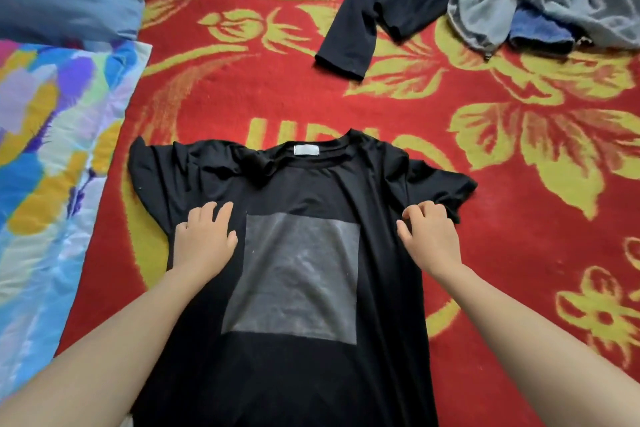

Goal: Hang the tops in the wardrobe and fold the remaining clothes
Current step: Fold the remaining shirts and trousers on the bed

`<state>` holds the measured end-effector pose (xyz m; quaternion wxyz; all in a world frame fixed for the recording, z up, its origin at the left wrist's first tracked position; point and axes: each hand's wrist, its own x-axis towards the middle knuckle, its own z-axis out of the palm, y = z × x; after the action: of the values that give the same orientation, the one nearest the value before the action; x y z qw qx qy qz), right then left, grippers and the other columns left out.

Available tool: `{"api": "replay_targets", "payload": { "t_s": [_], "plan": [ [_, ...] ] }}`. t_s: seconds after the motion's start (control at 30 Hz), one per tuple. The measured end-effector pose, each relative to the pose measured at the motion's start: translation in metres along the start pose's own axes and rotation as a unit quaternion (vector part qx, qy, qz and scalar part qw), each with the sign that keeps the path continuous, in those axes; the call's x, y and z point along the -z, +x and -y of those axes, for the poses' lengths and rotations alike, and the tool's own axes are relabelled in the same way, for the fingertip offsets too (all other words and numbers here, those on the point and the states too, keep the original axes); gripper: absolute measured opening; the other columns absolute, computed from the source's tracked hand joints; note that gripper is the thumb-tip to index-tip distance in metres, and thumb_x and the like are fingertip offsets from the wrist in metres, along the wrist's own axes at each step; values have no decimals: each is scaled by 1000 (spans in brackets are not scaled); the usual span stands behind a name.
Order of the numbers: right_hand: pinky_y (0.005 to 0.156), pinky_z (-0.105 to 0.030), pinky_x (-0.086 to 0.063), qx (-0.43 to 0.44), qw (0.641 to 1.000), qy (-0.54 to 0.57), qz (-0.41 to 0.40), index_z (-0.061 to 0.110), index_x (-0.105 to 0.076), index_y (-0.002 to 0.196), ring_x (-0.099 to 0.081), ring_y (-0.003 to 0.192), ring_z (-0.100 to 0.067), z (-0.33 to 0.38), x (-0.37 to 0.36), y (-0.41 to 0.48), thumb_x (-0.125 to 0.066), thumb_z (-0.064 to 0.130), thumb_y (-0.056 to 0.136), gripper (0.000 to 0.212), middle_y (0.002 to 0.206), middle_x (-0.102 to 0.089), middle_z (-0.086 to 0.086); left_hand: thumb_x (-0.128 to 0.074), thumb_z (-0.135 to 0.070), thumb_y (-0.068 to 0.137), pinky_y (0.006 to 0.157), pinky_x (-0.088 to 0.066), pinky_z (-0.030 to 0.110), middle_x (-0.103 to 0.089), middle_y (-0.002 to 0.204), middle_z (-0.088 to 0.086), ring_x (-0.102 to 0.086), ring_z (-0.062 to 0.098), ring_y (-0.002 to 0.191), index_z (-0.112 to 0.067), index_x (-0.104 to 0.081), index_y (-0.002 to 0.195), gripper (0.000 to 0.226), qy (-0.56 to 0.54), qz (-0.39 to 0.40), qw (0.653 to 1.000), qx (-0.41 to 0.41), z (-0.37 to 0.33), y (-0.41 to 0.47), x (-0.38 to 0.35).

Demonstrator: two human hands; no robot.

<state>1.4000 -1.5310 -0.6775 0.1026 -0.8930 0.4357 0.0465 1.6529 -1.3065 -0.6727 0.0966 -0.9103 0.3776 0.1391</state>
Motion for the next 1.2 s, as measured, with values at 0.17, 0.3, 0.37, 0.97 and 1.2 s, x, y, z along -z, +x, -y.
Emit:
{"api": "replay_targets", "payload": {
  "t_s": [0.17,0.3,0.37,0.97,1.2],
  "plan": [
    [73,-45,-44,29,999,-11,-23,-1,-64,102,-53,100,-41,-1,-8,73,-66,17,85,25,105,-59,-21,-44,-30,96,101,-33,43,-23,153,6,-26,28,135,-19,-22,148,58,-68,5,997,47,5,55,4],
    [94,-42,-34,7,999,-40,14,8,-45,133,-39,124,-31,2,-11,118,-46,32,96,44,133,-47,-12,-49,-30,95,104,-30,45,-19,155,7,-21,29,138,-20,-20,149,62,-89,-9,995,40,12,90,5],
    [100,-41,-31,-18,998,-42,43,9,-34,140,-36,128,-30,6,-10,134,-43,38,96,53,140,-41,-10,-52,-35,93,105,-29,45,-13,156,8,-16,29,139,-25,-12,150,70,-50,6,999,19,15,111,6],
    [104,-47,-23,-168,983,-29,70,21,-36,138,-28,132,-30,-26,-23,131,-34,56,94,57,140,-36,-15,-38,-42,97,110,-11,54,-14,153,21,-9,34,141,-21,-18,148,59,-193,-27,967,165,-21,180,8],
    [108,-47,-23,-459,861,219,-2,5,-22,147,-25,136,-37,-81,-10,96,-48,47,92,73,147,-28,-22,-86,-27,59,91,-38,64,-38,138,35,-29,42,127,-9,-39,136,92,-71,-97,988,-99,-83,102,-41]
  ]
}}
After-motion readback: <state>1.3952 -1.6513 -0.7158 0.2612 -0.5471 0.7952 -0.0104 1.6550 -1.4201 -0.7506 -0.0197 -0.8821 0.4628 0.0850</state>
